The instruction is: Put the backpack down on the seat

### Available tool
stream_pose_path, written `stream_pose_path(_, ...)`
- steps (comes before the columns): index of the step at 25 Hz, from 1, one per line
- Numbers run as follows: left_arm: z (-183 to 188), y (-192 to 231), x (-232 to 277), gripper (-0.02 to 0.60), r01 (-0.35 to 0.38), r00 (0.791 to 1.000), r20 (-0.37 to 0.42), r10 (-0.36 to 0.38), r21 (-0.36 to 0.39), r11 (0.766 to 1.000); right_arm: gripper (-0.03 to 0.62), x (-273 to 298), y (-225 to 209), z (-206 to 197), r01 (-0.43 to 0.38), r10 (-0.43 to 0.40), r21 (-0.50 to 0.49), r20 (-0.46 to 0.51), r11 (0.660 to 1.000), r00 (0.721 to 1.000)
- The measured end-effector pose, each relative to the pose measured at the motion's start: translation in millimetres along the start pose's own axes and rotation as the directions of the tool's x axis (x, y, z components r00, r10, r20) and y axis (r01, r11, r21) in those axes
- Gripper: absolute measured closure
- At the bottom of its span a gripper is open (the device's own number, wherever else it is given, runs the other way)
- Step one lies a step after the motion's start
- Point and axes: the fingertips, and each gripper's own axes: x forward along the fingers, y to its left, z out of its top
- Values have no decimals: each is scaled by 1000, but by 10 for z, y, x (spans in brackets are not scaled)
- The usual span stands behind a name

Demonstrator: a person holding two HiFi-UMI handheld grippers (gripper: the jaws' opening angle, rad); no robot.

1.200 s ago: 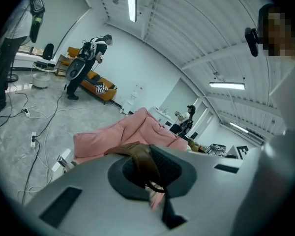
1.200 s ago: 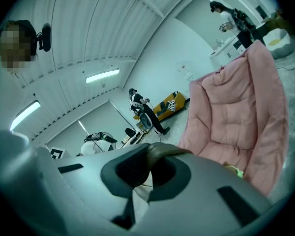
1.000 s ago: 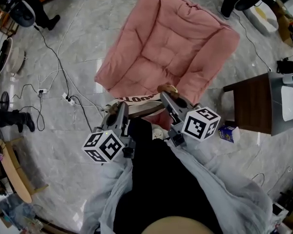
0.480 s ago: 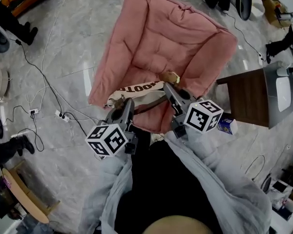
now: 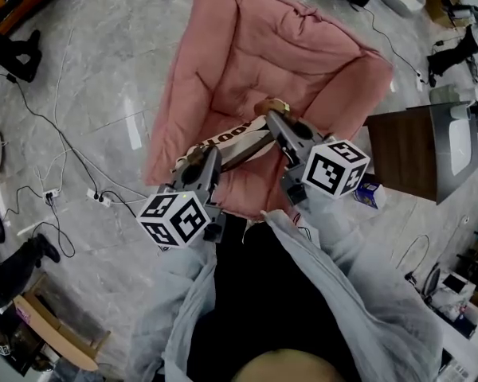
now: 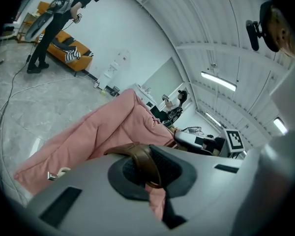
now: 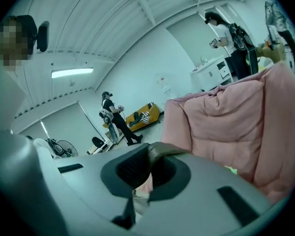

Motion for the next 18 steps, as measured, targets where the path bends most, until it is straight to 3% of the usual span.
stream_pose_path(8, 115, 104, 107, 568, 26, 1000, -15, -26, 6, 1000, 586, 180, -12, 89, 20, -21, -16, -9, 1000, 1000)
stream_pose_path(14, -503, 314, 74, 568, -2, 993, -116, -5, -58, 998, 586, 45, -224, -476, 63, -58, 39, -98, 997, 994)
stream_pose_path(18, -724, 293, 24, 568, 7, 991, -131, -14, -48, 999, 586, -132, -298, -687, 85, -79, 66, -88, 994, 993)
